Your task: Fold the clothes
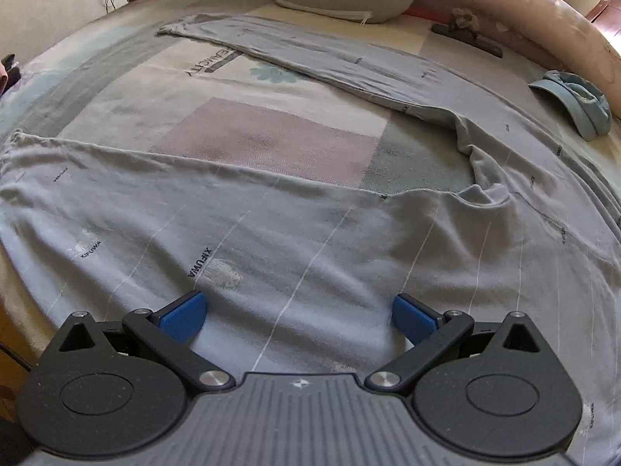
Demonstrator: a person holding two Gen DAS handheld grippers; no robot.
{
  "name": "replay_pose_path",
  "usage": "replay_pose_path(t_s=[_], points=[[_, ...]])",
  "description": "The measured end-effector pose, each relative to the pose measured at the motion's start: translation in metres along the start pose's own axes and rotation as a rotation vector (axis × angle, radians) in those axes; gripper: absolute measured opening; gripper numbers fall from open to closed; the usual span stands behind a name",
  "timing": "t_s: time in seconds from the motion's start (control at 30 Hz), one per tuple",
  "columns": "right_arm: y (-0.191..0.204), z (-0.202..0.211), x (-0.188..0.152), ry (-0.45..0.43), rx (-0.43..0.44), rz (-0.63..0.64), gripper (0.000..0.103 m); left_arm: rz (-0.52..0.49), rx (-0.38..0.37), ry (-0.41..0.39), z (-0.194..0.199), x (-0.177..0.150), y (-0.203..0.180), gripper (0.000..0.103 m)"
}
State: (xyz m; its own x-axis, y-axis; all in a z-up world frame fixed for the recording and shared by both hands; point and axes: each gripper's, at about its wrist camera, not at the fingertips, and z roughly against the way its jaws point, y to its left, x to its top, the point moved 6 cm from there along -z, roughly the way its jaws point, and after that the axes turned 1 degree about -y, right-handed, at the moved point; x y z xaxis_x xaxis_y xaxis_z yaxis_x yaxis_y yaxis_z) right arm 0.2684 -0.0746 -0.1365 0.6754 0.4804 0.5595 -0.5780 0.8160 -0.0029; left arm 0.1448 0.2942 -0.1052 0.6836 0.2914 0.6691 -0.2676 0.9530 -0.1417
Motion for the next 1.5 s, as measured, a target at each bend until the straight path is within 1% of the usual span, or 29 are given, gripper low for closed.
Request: replay_pose_path(t_s=[0.1,0.13,0.17,0.23,0.27,0.3,0.33,0.43,0.47,0.5,0.57,0.63,0.67,0.73,0.77,0.87,0.93,1.03,1.1,1.13,1.17,1.23,1.27,1.43,1.5], points=[[0.000,0.000,0.001,0.015,-0.009,-0.009,0.103,-0.036,-0.044,-0.009,-0.022,0.011,-0.006,0.068],[0.000,0.000,0.001,0.016,-0.013,-0.012,0.103,-0.026,-0.055,0.002,-0.030,0.010,-0.004,0.068],[0.000,0.000,0.000,0.015,-0.017,-0.016,0.103,-0.012,-0.048,0.009,-0.036,0.009,0.000,0.068],[0.000,0.000,-0.001,0.014,-0.024,-0.026,0.103,0.004,-0.007,-0.016,-0.036,0.004,0.014,0.067],[0.000,0.000,-0.001,0.014,-0.029,-0.031,0.103,0.010,0.007,-0.028,-0.033,0.002,0.021,0.061],[0.001,0.000,-0.001,0.015,-0.035,-0.038,0.103,0.018,0.010,-0.034,-0.030,-0.001,0.027,0.057],[0.001,0.000,-0.001,0.016,-0.042,-0.044,0.103,0.029,0.007,-0.036,-0.027,-0.002,0.031,0.056],[0.002,-0.001,-0.001,0.014,-0.061,-0.067,0.103,0.053,-0.011,-0.019,-0.022,0.002,0.033,0.056],[0.002,-0.001,-0.001,0.016,-0.070,-0.076,0.103,0.041,-0.026,-0.025,-0.020,0.006,0.029,0.059],[0.002,-0.001,0.000,0.018,-0.078,-0.085,0.103,0.021,-0.057,-0.040,-0.016,0.011,0.025,0.061],[0.004,0.001,0.002,0.029,-0.106,-0.110,0.103,-0.035,-0.104,-0.047,-0.015,0.014,0.014,0.071],[0.009,0.008,0.007,0.002,-0.124,-0.124,0.103,-0.096,-0.130,-0.038,-0.017,0.013,0.004,0.072],[0.013,0.011,0.010,-0.014,-0.114,-0.122,0.103,-0.118,-0.110,-0.015,-0.022,0.009,0.004,0.072],[0.024,0.011,0.019,-0.032,-0.082,-0.107,0.103,-0.126,-0.038,0.034,-0.031,-0.001,0.013,0.071],[0.030,0.007,0.023,-0.029,-0.072,-0.097,0.103,-0.130,-0.016,0.029,-0.030,-0.005,0.018,0.072],[0.051,-0.015,0.032,-0.009,-0.015,-0.050,0.103,-0.123,-0.031,0.022,-0.023,-0.005,0.021,0.072],[0.062,-0.027,0.039,-0.036,-0.037,-0.016,0.103,-0.127,-0.028,0.024,-0.020,-0.005,0.022,0.072],[0.075,-0.036,0.055,-0.063,-0.028,0.010,0.103,-0.128,-0.021,0.010,-0.012,-0.001,0.020,0.072],[0.082,-0.041,0.066,-0.072,-0.024,0.026,0.103,-0.114,-0.055,-0.003,-0.007,0.001,0.018,0.075],[0.084,-0.038,0.069,-0.084,-0.012,0.032,0.103,-0.102,-0.072,-0.001,-0.008,0.002,0.017,0.077],[0.086,-0.035,0.073,-0.096,0.000,0.037,0.103,-0.088,-0.073,0.015,-0.011,0.001,0.019,0.077],[0.078,-0.028,0.076,-0.121,-0.032,0.032,0.103,-0.058,-0.049,0.057,-0.018,-0.002,0.024,0.076],[0.070,-0.024,0.076,-0.124,-0.064,0.015,0.103,-0.047,-0.053,0.065,-0.020,-0.003,0.026,0.077],[0.008,-0.010,0.082,-0.137,-0.195,-0.104,0.103,0.007,-0.087,0.070,-0.022,-0.001,0.030,0.079],[-0.019,-0.007,0.090,-0.159,-0.239,-0.134,0.103,0.020,-0.090,0.069,-0.023,0.000,0.030,0.080]])
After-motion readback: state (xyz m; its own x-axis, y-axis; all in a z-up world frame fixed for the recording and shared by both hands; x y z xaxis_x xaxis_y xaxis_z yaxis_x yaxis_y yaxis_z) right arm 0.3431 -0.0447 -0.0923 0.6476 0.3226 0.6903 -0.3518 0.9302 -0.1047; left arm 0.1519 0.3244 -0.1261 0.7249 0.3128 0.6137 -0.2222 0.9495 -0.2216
